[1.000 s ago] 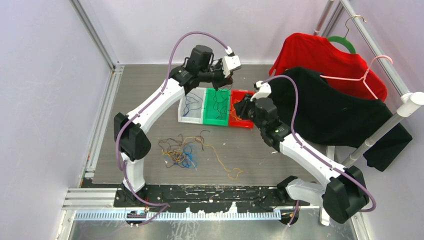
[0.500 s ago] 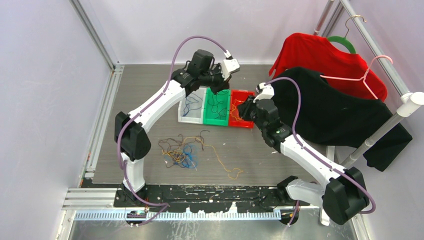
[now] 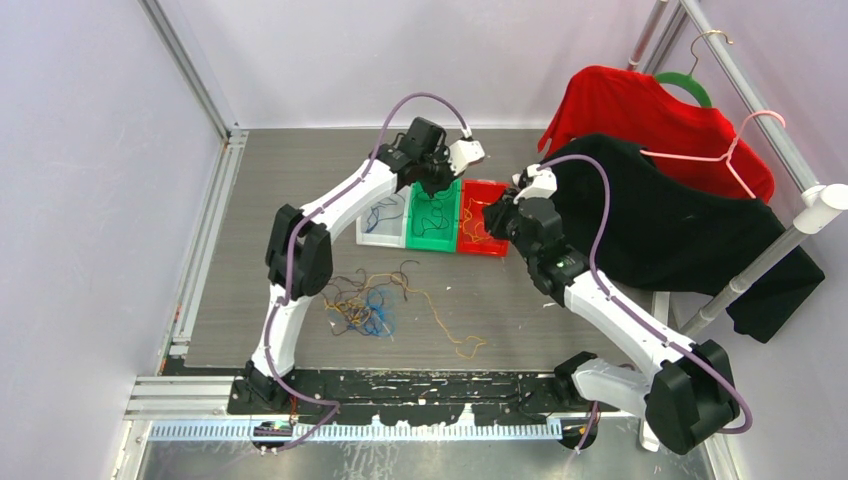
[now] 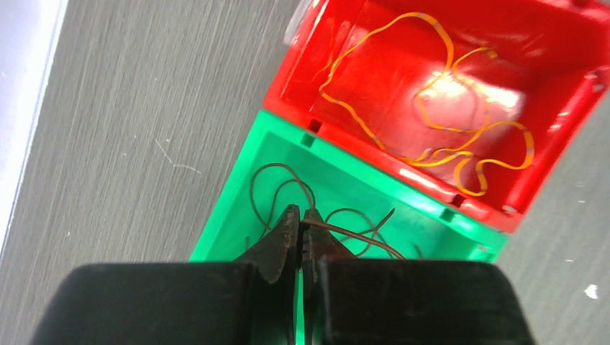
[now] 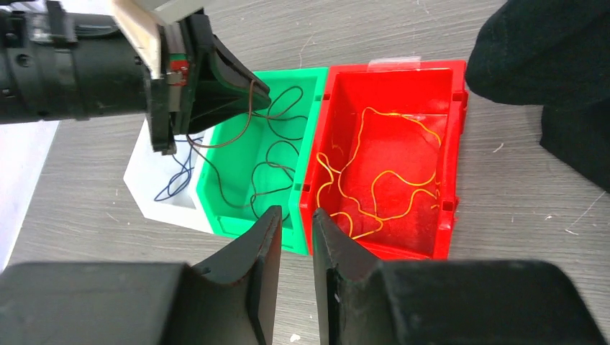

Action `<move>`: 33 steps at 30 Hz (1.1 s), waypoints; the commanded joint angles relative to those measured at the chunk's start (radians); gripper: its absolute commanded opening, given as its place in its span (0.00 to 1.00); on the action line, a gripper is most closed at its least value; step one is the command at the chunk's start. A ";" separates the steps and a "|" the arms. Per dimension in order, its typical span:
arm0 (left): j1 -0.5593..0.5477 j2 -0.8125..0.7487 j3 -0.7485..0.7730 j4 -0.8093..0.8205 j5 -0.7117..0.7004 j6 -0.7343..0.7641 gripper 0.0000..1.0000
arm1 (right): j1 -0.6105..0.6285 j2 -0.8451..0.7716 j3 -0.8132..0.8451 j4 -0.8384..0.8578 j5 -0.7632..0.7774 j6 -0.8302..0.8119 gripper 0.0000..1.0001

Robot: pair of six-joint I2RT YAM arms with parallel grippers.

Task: Untangle the cables
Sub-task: Place the cable in the bin.

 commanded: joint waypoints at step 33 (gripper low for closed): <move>-0.020 -0.108 0.022 -0.029 -0.320 0.727 0.93 | -0.014 -0.012 0.069 -0.043 -0.038 0.028 0.33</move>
